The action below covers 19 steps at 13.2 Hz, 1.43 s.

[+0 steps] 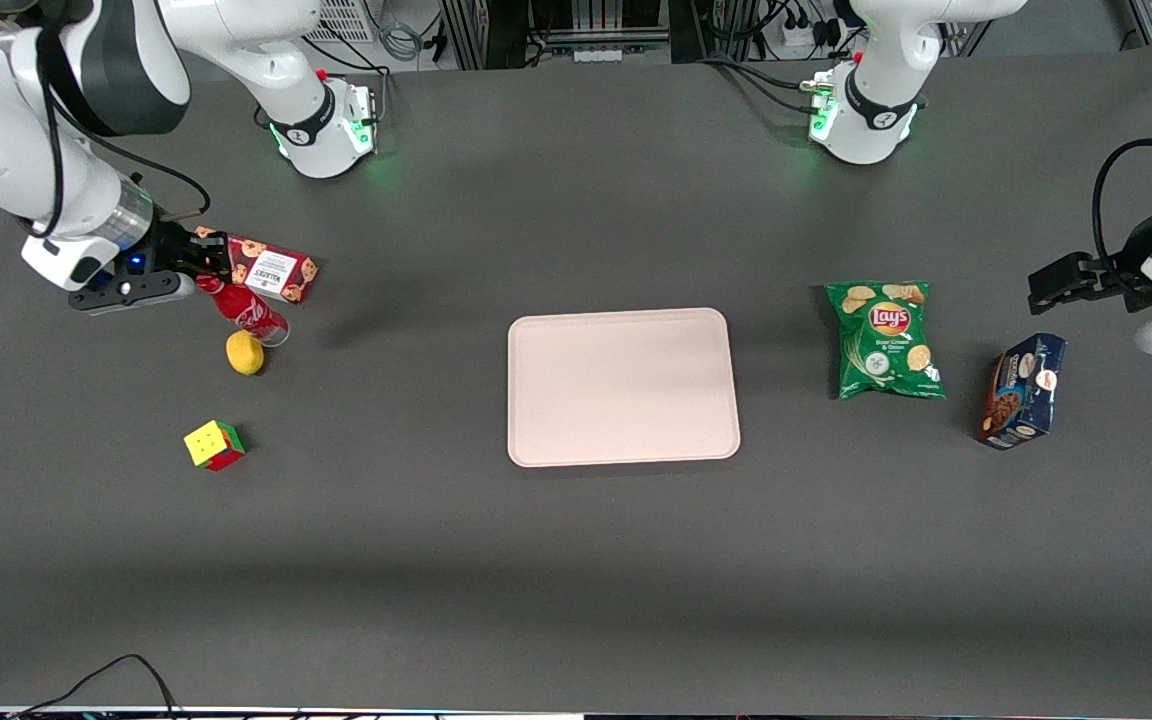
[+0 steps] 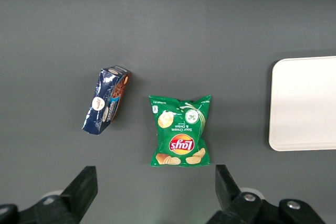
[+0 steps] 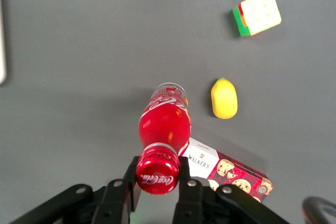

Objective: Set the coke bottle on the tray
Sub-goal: 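Carry the bottle with the right gripper over the white tray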

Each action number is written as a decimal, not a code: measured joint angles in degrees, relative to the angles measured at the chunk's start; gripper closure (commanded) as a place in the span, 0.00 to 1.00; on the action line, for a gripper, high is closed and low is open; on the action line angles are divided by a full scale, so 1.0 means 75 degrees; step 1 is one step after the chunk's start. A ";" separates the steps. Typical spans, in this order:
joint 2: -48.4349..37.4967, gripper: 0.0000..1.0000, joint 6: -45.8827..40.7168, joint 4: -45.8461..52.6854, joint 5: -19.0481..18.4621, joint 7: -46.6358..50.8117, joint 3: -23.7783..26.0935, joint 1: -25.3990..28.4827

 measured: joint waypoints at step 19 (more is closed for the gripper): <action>0.5626 1.00 0.1052 0.5269 -0.0464 0.6946 0.2570 0.2390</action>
